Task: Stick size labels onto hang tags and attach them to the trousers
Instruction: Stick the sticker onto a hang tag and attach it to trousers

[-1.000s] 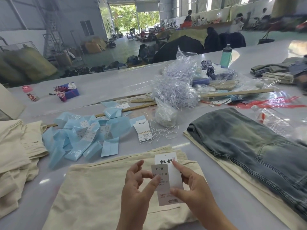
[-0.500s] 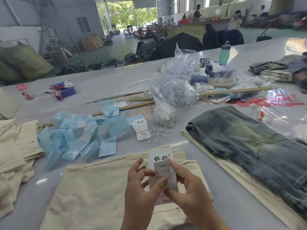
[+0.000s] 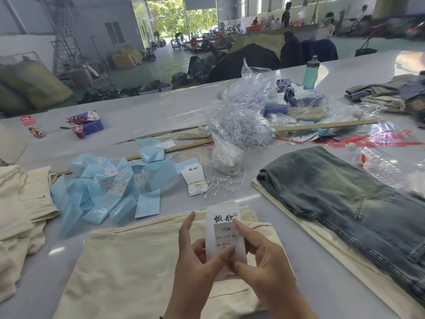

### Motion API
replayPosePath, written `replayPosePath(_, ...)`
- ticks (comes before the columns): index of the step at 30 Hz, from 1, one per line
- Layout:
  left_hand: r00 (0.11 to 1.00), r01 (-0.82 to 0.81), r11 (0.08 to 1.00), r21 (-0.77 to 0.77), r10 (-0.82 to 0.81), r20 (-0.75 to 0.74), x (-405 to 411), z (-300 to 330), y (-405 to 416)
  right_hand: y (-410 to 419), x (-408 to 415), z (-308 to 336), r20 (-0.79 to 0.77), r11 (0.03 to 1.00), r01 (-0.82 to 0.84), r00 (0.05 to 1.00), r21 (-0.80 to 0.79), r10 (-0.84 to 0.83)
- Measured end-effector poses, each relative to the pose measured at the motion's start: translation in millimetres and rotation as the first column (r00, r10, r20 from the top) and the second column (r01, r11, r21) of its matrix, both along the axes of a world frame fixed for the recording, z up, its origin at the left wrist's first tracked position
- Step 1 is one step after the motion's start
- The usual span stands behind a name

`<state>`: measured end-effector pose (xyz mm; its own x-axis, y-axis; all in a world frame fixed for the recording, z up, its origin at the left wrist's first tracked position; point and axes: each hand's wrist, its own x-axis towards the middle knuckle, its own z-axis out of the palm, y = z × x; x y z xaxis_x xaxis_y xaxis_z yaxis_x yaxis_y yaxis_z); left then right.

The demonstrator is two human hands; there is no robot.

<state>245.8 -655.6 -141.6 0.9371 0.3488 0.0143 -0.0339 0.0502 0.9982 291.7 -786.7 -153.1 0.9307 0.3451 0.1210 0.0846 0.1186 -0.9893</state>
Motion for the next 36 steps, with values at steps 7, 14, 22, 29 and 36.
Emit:
replayPosePath(7, 0.998, 0.056, 0.97, -0.236, -0.049, 0.034, -2.6, 3.3, -5.6, -9.6, 3.5, 7.4, -0.202, 0.979, -0.088, 0.972, 0.182, 0.125)
replayPosePath(14, 0.993, 0.117, 0.97, -0.214, -0.111, 0.04, -3.8, 9.4, -9.9, -16.4, 10.9, 20.4, -0.392, 0.929, -0.041, 0.899, 0.367, 0.195)
replayPosePath(22, 0.974, 0.209, 0.952, -0.224, -0.223, -0.04, -4.1, 2.1, -9.4, -16.0, 16.0, 23.1, -0.436, 0.93, 0.143, 0.9, 0.339, 0.021)
replayPosePath(29, 0.948, 0.252, 0.918, -0.306, -0.297, -0.113, -0.1, -5.3, -7.2, -7.4, 11.0, 18.8, -0.347, 0.942, 0.238, 0.926, 0.237, -0.147)
replayPosePath(36, 0.962, 0.177, 0.953, -0.248, -0.221, -0.164, 5.8, -8.2, -3.9, -5.9, 11.0, 14.6, -0.319, 0.94, 0.247, 0.933, 0.234, -0.166)
